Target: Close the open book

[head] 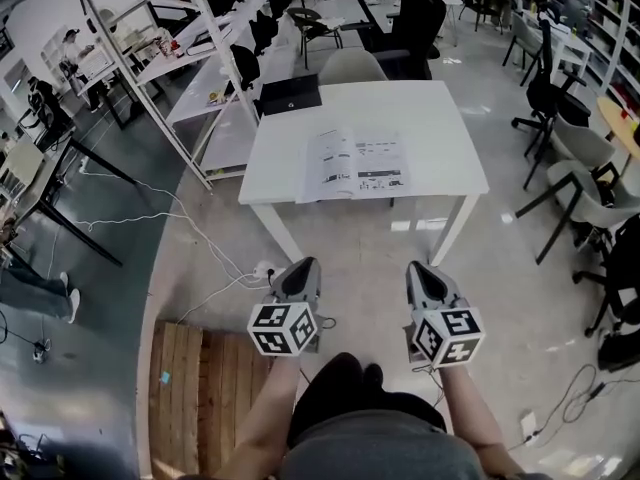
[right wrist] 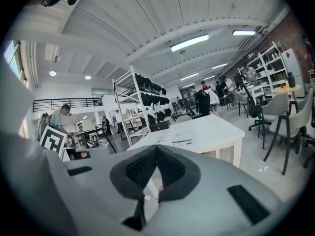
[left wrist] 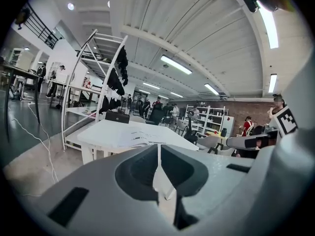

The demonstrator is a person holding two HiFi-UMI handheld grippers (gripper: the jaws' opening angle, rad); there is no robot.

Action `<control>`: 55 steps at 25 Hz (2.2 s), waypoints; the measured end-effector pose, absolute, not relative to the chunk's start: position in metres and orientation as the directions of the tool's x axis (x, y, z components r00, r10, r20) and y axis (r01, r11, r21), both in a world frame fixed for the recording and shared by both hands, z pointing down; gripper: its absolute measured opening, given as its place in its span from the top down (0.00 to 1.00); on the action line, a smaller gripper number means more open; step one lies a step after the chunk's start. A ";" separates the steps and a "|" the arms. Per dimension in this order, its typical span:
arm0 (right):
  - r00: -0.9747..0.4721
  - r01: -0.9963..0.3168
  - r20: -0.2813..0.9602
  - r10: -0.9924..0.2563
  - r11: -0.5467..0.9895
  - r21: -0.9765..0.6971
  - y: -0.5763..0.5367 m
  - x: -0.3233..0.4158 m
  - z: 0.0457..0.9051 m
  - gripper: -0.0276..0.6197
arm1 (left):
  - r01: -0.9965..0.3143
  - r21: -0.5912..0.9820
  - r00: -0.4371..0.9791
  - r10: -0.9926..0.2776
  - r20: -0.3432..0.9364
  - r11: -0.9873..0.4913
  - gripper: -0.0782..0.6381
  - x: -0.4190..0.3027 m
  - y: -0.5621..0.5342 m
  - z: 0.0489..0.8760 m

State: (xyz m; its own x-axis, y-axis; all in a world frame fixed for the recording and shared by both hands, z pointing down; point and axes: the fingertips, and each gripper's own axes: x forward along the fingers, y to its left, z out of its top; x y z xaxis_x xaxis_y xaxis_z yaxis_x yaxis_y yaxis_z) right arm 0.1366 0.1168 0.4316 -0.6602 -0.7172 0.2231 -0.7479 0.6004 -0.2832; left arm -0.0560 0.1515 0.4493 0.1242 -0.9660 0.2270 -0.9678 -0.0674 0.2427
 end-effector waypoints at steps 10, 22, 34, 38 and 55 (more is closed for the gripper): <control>-0.657 -0.751 0.244 -0.713 0.589 -0.299 0.100 0.131 0.440 0.95 | -0.961 0.274 0.111 -0.961 0.253 -0.039 0.79 -0.074 0.136 0.459; -0.611 -0.790 0.272 -0.744 0.546 -0.279 0.001 0.098 0.447 0.95 | -0.954 0.296 0.130 -0.953 0.273 -0.045 0.74 -0.116 0.035 0.478; -0.569 -0.817 0.300 -0.766 0.483 -0.316 -0.097 0.055 0.454 0.95 | -0.958 0.253 0.211 -0.928 0.308 -0.135 0.73 -0.148 -0.065 0.481; -0.556 -0.826 0.310 -0.772 0.469 -0.314 -0.121 0.045 0.458 0.95 | -0.954 0.265 0.224 -0.923 0.314 -0.141 0.73 -0.160 -0.092 0.487; -0.547 -0.834 0.342 -0.764 0.460 -0.305 -0.179 0.031 0.467 0.95 | -0.954 0.279 0.210 -0.915 0.344 -0.114 0.73 -0.176 -0.133 0.503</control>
